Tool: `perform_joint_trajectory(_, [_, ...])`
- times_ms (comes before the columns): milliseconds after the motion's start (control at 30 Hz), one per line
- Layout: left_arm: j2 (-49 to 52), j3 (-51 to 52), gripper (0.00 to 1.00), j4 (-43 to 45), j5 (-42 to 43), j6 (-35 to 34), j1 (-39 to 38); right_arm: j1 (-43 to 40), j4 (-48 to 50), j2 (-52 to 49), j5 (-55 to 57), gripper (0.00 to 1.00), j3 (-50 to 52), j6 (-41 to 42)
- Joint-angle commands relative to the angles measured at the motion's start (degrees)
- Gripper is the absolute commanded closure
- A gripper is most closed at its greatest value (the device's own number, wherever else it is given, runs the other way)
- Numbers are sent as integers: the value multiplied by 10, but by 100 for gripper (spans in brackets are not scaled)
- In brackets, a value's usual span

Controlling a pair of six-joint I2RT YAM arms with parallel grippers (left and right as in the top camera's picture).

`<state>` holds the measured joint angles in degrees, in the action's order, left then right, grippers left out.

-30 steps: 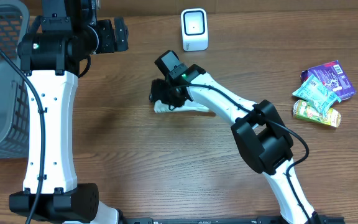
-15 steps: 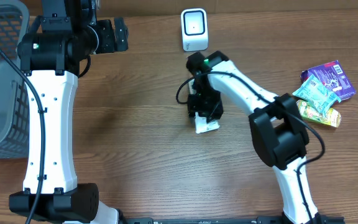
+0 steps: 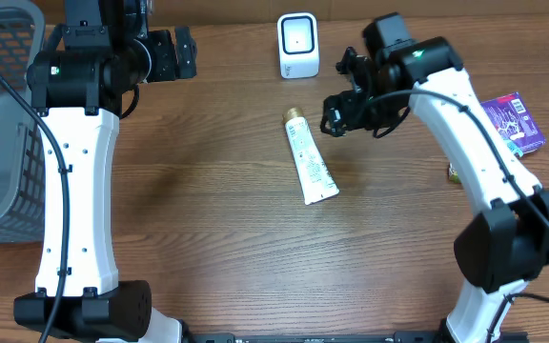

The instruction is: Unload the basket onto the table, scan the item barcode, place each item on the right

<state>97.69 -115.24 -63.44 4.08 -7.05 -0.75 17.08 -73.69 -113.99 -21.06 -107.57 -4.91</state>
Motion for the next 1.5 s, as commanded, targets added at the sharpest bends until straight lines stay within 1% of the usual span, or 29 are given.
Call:
perform_joint_trajectory(0, [5,-8,0,0,0,10,0,-19,11,-55,-94,13,7,-106])
perform_joint_trajectory(67, [5,-8,0,0,0,10,0,-24,20,-78,-120,13,7,-106])
perform_joint_trajectory(167, [5,-8,0,0,0,10,0,-25,32,-111,-125,13,7,-107])
perform_joint_trajectory(333, [5,-8,0,-1,0,10,0,-21,27,-160,-168,16,7,-151])
perform_joint_trajectory(533, [5,-8,0,-2,0,10,0,-20,38,-204,-217,21,8,-151])
perform_joint_trajectory(700, [5,-8,0,-2,0,10,0,-6,40,-228,-248,28,10,-150])
perform_joint_trajectory(867, [5,-8,0,-2,0,10,0,20,61,-231,-262,28,36,-141])
perform_joint_trajectory(933, [5,-8,0,-2,0,10,0,29,69,-231,-261,30,42,-113])
perform_joint_trajectory(1000, [5,-8,0,-2,0,10,0,32,74,-231,-259,37,43,-79])
perform_joint_trajectory(1067, [5,-8,0,-2,0,10,0,33,88,-231,-259,53,44,-33])
perform_joint_trajectory(1100, [5,-8,0,-2,0,10,0,33,95,-231,-260,65,45,-15])
perform_joint_trajectory(1133, [5,-8,0,-2,0,10,0,33,115,-231,-259,90,45,26])
perform_joint_trajectory(1167, [5,-8,0,-2,0,10,0,34,125,-231,-260,96,45,46])
perform_joint_trajectory(1367, [5,-8,0,-2,0,10,0,35,176,-231,-257,96,45,111])
perform_joint_trajectory(1467, [5,-8,0,-2,0,10,0,34,180,-229,-241,96,44,112])
